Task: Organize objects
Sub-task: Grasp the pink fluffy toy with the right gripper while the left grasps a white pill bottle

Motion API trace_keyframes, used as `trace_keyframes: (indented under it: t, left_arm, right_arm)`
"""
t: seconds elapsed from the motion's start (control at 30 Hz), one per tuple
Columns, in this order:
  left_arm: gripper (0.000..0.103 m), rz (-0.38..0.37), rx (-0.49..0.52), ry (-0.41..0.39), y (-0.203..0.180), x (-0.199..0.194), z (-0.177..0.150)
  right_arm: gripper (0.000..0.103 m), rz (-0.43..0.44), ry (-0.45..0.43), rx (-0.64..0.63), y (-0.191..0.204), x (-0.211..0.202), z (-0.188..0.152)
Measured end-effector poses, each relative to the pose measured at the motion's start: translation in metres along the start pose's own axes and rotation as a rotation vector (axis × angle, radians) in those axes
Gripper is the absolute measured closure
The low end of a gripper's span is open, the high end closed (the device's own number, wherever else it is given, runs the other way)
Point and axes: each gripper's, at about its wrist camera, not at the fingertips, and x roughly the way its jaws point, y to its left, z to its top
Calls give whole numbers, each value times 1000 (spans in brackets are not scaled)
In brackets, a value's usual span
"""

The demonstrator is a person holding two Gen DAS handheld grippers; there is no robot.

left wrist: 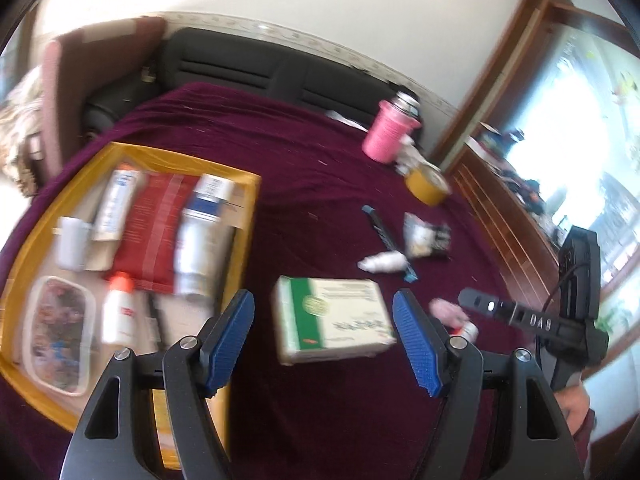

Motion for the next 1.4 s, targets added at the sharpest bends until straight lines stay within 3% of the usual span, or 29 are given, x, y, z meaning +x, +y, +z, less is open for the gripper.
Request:
trace_keyframes:
  t: [0.17, 0.33, 0.5, 0.7, 0.73, 0.83, 0.97, 1.03, 1.1, 1.13, 1.23, 1.4]
  left_arm:
    - [37, -78, 32, 95, -28, 31, -17]
    - [37, -83, 64, 131, -39, 36, -31]
    - [37, -70, 81, 116, -41, 30, -31]
    - [37, -79, 99, 130, -48, 36, -33]
    - [37, -82, 104, 137, -50, 38, -34]
    - [37, -82, 124, 145, -56, 41, -38]
    - [37, -71, 132, 146, -58, 41, -38]
    - [37, -66, 140, 149, -59, 41, -38]
    - [37, -61, 162, 155, -64, 43, -38]
    - [37, -61, 184, 159, -69, 44, -38]
    - [37, -52, 258, 181, -88, 57, -38]
    - [37, -95, 390, 231, -138, 101, -46]
  right_arm:
    - [47, -81, 19, 132, -61, -12, -4]
    - [47, -71, 69, 226, -97, 24, 1]
    - [45, -46, 83, 165, -81, 47, 15]
    - [45, 127, 222, -28, -20, 54, -1]
    - [45, 115, 234, -71, -10, 54, -5]
    - [45, -22, 211, -180, 6, 56, -11]
    - [46, -65, 194, -185, 11, 68, -11]
    - [63, -105, 192, -194, 10, 73, -11]
    - [70, -78, 190, -168, 3, 67, -10]
    - [83, -44, 175, -133, -4, 59, -9]
    - [82, -57, 71, -59, -30, 16, -6]
    - [82, -97, -6, 40, -76, -35, -22]
